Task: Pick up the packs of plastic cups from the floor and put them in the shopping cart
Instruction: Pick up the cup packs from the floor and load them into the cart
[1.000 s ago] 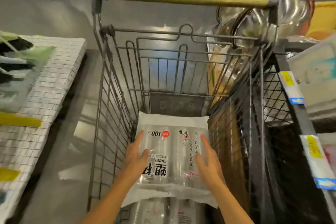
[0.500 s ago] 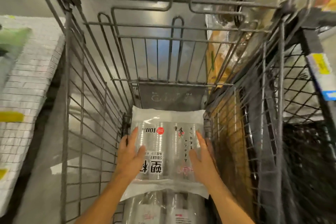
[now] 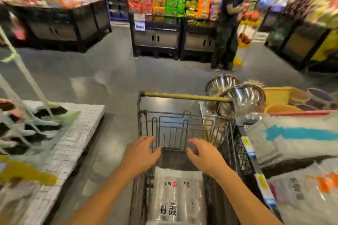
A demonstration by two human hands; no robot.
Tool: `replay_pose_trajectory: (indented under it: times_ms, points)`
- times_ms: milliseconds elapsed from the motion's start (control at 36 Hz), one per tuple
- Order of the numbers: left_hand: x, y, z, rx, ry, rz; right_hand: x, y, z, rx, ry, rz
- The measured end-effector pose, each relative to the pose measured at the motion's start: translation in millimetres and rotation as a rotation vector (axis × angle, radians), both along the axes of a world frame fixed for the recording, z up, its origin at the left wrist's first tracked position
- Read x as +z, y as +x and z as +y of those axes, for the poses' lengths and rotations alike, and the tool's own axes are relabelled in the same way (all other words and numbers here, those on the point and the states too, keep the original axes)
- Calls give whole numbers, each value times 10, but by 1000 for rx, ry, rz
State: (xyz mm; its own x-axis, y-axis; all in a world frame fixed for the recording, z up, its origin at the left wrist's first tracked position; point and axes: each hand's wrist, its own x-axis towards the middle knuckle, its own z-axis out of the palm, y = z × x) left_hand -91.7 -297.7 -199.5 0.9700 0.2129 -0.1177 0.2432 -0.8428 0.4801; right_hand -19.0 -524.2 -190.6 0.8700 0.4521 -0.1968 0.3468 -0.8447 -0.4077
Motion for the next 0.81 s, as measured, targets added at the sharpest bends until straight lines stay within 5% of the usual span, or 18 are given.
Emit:
replay_pose_trajectory:
  times_ms: [194,444,806]
  points:
    - [1237,-921,385,30,-13,-95,1129,-769,417,130,10,-62]
    - [1899,-2335,963,212,145,-129,1766,-1540,1245,340,68,-98]
    - [2138,-4936,1300,876,144,-89,1944,-3149,2992,977,231,-182]
